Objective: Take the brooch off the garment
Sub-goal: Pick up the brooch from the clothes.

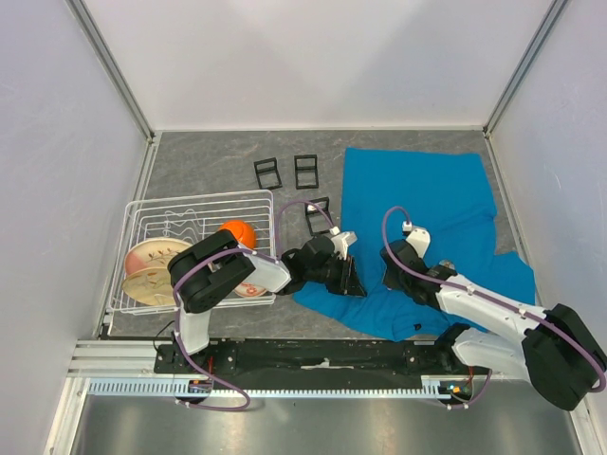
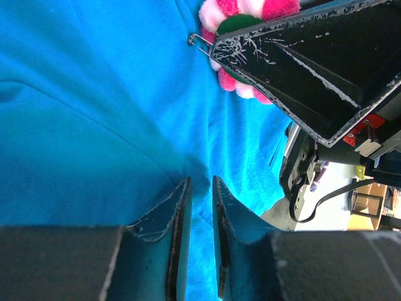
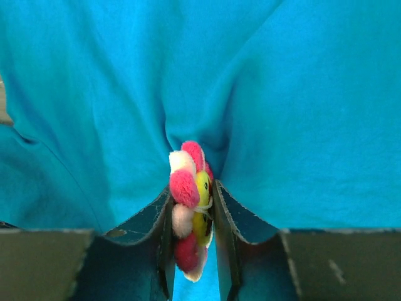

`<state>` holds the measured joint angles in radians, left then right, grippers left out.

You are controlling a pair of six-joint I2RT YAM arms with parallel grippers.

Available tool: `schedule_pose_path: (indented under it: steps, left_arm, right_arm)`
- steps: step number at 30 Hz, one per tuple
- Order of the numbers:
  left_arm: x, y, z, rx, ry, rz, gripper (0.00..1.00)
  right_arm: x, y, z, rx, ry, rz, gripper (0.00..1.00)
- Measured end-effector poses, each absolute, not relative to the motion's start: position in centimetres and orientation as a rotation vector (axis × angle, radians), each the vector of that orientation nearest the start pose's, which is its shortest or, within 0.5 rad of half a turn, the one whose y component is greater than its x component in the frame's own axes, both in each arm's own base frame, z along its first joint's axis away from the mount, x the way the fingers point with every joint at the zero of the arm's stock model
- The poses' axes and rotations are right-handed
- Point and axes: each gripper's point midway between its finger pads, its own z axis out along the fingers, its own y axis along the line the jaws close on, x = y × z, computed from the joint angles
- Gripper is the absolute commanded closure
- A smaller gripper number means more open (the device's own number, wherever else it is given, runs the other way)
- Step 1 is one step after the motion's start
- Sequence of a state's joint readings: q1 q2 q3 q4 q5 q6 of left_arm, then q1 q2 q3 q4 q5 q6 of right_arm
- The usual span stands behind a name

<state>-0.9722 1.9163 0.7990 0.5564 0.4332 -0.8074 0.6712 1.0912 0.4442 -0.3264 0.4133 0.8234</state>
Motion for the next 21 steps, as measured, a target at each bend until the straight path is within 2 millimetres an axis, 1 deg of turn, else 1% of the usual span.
schedule_pose_path:
  steps: [1,2,6,11,16,18,21]
  left_arm:
    - [16.6,-42.2,2.6,0.5,2.421,-1.394,0.75]
    - [16.5,-42.2,2.6,0.502,2.422,-1.397,0.75]
    - [16.3,-42.2,2.7,0.51,2.424,-1.407,0.75]
    - [16.3,-42.3,2.7,0.503,2.427,-1.411,0.74]
    - [16.3,-42.3,2.9,0.498,2.427,-1.419,0.74]
    - [16.3,-42.3,3.3,0.492,2.422,-1.431,0.74]
    - [16.6,-42.3,4.3,0.476,2.409,-1.462,0.73]
  right_arm:
    - [21.9,12.0,2.8,0.338,2.41,0.141,0.73]
    - [22.0,12.1,2.9,0.336,2.409,0.153,0.74]
    - [22.5,12.7,3.2,0.324,2.361,0.22,0.74]
    - [23.1,12.7,3.1,0.32,2.277,0.269,0.74]
    - [24.4,13.1,4.1,0.317,2.175,0.318,0.74]
    - [24.7,13.1,4.5,0.318,2.135,0.34,0.73]
    - [24.9,13.1,4.9,0.331,2.079,0.376,0.68]
